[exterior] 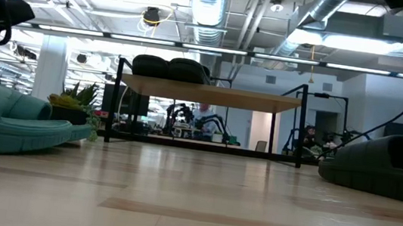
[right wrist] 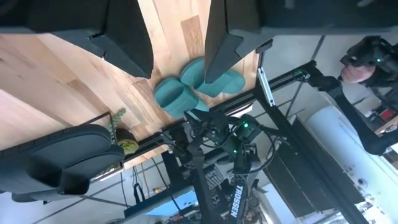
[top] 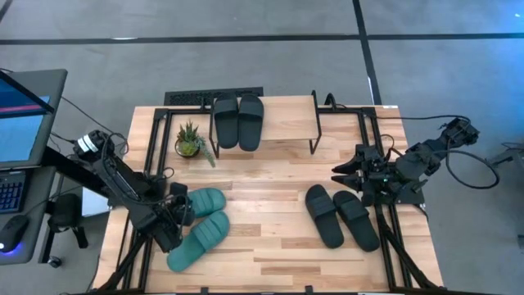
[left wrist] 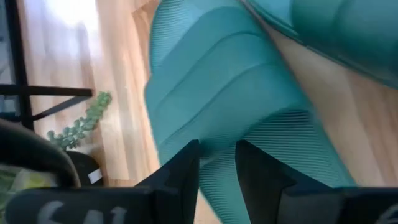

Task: Pick and place slides into the shelf
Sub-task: Put the blue slide under the shelf

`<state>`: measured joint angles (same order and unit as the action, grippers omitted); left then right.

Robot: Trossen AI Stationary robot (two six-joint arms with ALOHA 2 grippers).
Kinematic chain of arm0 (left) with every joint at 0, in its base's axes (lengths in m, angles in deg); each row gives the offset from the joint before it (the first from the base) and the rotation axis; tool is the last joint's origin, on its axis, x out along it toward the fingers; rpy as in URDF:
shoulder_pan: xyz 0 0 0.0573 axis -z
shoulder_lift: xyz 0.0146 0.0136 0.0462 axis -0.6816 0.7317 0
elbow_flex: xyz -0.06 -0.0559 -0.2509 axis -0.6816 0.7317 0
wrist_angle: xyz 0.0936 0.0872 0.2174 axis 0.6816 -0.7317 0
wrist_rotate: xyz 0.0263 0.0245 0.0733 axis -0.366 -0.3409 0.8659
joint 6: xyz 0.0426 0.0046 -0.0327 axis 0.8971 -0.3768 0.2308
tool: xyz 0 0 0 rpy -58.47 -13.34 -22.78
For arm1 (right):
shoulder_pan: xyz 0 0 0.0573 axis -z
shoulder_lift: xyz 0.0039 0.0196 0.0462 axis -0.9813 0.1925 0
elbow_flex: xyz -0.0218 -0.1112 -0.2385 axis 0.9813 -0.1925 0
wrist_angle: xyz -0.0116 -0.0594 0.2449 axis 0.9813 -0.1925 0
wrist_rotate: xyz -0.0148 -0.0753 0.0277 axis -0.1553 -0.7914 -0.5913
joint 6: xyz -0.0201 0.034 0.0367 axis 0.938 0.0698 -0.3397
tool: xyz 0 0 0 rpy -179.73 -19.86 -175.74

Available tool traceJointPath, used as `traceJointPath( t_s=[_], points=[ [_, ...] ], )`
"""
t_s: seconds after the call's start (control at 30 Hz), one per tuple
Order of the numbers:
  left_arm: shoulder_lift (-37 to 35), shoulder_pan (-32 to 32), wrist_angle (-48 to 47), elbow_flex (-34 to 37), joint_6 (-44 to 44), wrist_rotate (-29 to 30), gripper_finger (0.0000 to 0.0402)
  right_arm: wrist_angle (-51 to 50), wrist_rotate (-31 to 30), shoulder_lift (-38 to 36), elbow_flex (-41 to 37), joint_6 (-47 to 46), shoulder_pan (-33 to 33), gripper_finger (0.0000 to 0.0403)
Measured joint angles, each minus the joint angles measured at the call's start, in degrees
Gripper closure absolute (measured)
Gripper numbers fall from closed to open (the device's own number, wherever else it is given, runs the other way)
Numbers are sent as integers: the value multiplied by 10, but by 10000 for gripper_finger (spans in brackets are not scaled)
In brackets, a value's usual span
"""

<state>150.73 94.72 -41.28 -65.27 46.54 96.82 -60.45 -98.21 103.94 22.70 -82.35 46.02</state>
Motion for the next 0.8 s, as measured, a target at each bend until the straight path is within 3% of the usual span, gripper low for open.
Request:
traceJointPath(
  t_s=[0.37, 0.57, 0.8],
  points=[
    [0, -33, 10, 1, 25, 42, 312, 0, -6, 0, 0, -6, 0, 272],
    [0, -87, 82, 0, 42, 46, 387, 0, -15, 0, 0, -5, 0, 272],
    [0, -153, 134, -9, 85, 64, 398, 0, -15, 0, 0, -5, 0, 272]
  ],
)
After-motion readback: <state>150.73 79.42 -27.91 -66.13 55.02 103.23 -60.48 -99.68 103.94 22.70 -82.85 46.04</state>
